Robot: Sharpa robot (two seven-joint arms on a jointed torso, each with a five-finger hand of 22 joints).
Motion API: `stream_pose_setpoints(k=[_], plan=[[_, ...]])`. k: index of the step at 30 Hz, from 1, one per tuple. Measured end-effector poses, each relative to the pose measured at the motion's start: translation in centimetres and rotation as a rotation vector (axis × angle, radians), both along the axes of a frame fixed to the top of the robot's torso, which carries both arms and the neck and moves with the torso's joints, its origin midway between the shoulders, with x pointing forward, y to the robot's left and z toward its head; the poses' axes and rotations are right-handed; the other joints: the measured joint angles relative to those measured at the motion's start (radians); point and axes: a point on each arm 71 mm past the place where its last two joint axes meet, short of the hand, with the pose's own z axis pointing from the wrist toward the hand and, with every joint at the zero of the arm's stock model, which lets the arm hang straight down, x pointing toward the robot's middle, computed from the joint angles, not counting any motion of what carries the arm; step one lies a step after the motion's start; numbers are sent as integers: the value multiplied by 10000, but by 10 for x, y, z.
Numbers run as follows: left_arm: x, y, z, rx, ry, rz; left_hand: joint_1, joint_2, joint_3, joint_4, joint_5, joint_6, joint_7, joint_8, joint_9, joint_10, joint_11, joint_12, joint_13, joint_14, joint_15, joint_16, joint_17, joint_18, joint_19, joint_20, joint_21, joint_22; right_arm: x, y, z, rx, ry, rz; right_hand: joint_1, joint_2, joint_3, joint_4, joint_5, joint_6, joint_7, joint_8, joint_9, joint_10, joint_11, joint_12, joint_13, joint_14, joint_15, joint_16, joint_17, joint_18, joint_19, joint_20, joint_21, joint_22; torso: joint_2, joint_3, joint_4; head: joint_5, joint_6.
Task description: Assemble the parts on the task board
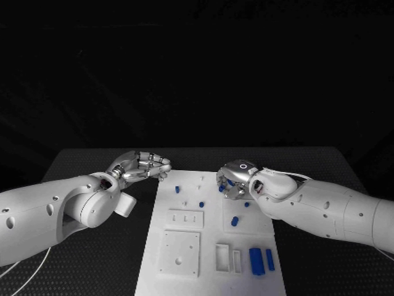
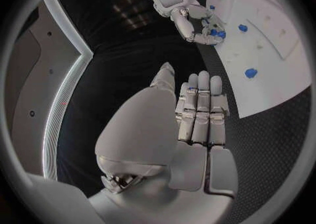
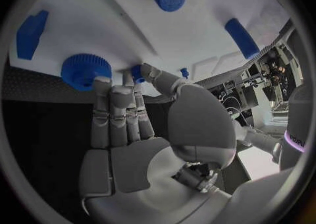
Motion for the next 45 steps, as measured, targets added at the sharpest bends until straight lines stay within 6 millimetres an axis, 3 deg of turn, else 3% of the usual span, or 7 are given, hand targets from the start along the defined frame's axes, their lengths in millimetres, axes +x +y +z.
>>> stream_pose_setpoints(k=[10,19,31,45], plan=[[0,-1,0,1,8,-13,0,0,0,0,0,0,0,0,-1,0,0,-37,1,0,0,0,-1,-6,0,0,0,-1,0,-1,3,132,-307,-363,-3,20,118,-19,32,53,-15,2,-1,25,-20,0,103,1,-2,0,-10,-1,16,17,86,-1,3,1,-7,-12,19],[2,1,0,27,4,40,0,0,0,0,0,0,0,1,-2,0,0,-37,2,0,0,-38,8,-45,0,0,0,-2,5,5,22,353,-889,-511,-2,19,189,-29,32,64,-22,2,-1,40,-34,-4,134,16,-17,39,-25,1,16,20,162,-2,5,3,-5,-27,83],[2,-4,0,7,-5,-33,0,0,0,0,0,0,0,1,-3,0,0,-37,2,0,0,-38,7,-48,0,0,0,-3,10,28,26,422,-1229,-480,-2,18,260,-97,30,70,-25,2,-1,46,-31,-21,179,18,-19,39,-46,-1,53,-13,203,-3,19,0,7,51,87],[4,-7,4,-20,-78,-97,0,0,0,0,1,0,0,3,6,0,0,-37,-7,0,0,-38,15,-49,0,0,0,-5,13,53,28,363,-1557,-399,-23,-4,260,-97,0,89,-22,3,0,67,-46,-52,202,34,-35,76,-67,0,47,-16,252,-4,58,-25,63,20,107]])
